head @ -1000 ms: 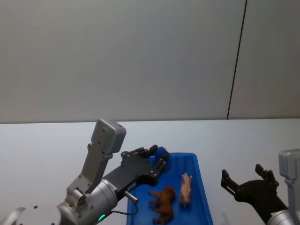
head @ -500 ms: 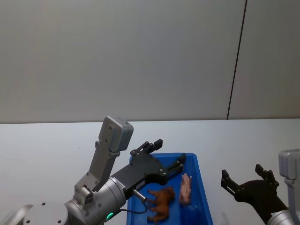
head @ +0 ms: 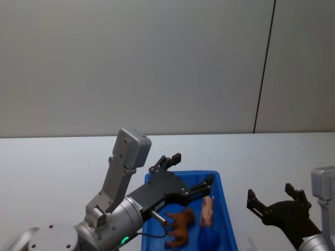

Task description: Pick up the two dolls from the table and place them into the box.

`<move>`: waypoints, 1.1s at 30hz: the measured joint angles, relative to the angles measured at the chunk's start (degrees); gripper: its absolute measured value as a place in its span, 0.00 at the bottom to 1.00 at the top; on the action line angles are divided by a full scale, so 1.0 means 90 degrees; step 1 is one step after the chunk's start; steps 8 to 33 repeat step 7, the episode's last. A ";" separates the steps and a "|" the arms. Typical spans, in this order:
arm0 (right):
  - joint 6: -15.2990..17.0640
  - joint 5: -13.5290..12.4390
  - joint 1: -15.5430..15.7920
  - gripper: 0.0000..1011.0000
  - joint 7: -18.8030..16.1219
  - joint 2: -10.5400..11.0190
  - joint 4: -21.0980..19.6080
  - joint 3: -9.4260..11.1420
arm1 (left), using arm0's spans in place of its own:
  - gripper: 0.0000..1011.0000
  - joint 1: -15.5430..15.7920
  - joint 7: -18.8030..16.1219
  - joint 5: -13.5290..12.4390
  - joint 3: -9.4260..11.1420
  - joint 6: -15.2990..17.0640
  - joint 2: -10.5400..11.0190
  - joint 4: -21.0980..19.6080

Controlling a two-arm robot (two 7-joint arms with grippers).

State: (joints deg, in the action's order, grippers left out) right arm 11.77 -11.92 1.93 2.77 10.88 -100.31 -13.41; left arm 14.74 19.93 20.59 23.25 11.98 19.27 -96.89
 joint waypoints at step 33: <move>0.0000 0.0000 0.0000 0.99 0.0000 0.0000 0.0000 0.0000 | 0.99 0.0004 0.0010 0.0004 0.0004 -0.0002 -0.0009 0.0005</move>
